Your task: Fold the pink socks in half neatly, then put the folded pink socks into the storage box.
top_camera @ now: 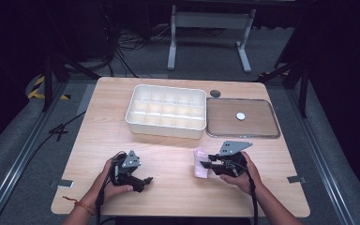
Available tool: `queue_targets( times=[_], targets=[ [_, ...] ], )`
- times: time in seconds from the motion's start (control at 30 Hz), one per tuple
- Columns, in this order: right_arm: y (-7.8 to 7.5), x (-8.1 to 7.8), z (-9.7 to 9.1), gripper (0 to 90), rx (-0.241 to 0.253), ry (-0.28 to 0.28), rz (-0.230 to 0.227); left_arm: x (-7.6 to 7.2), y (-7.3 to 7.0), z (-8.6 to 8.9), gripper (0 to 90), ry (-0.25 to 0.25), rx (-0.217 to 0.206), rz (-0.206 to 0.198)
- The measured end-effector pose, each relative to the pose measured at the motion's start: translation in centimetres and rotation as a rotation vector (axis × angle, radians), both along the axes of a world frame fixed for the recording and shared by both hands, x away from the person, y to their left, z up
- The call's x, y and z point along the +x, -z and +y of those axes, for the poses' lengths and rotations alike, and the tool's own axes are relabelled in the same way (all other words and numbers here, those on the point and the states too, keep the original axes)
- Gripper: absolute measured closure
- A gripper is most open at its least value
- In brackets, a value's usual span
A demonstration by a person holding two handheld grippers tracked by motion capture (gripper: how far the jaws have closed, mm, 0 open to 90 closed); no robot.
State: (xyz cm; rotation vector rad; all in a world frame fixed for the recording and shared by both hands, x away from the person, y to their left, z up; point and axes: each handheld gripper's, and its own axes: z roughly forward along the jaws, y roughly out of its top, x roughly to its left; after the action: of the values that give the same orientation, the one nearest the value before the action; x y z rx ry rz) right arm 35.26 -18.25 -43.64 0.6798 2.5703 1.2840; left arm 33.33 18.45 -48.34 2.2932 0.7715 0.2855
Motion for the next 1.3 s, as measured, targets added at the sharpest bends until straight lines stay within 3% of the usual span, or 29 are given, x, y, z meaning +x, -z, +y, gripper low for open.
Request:
queue_targets(
  times=[0.6,1.3],
  targets=[
    [-1.0,0.2,-1.3,70.0,0.026,0.040,-0.059,0.1,0.0,-0.1,6.2,0.003,-0.001,0.000],
    [-1.5,0.3,-2.3,69.9,0.042,0.068,-0.092,0.2,0.0,-0.2,4.5,0.003,0.002,0.002]
  ],
)
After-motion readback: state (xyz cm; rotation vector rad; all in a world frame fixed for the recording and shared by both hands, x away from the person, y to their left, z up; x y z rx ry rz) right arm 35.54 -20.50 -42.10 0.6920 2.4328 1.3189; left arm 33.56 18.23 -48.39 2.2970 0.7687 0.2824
